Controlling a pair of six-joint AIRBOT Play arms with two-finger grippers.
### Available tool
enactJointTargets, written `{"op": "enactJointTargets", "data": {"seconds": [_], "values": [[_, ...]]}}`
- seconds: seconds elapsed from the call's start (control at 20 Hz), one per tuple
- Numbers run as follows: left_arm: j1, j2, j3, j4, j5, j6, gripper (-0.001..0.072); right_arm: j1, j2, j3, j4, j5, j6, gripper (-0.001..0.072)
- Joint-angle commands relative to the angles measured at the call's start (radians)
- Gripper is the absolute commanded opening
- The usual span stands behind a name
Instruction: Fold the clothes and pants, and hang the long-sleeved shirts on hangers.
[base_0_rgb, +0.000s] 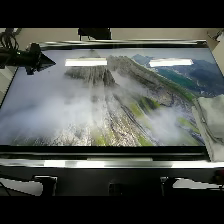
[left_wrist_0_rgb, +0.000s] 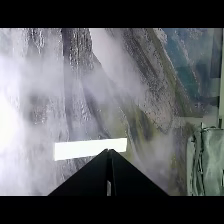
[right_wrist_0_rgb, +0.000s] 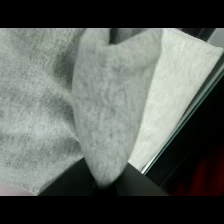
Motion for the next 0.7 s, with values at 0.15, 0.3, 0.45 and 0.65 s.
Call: {"op": "enactJointTargets", "data": {"seconds": [0.15, 0.3, 0.45, 0.65], "values": [[-0.001, 0.0, 0.0, 0.0, 0.0, 0.006, 0.0017, 0.0, -0.001, -0.065, -0.106, -0.02, -0.002, 0.0376], [-0.001, 0.0, 0.0, 0.0, 0.0, 0.018, 0.0016, 0.0, 0.008, -0.065, -0.154, -0.005, 0.006, 0.0386], [0.0, 0.0, 0.0, 0.003, 0.002, 0.035, 0.0016, 0.01, 0.053, -0.063, -0.064, -0.097, -0.034, 0.0343], [0.0, 0.004, 0.002, 0.126, 0.029, 0.087, 0.0016, 0.161, 0.133, -0.063, 0.4, -0.33, -0.372, 0.0095]]}}
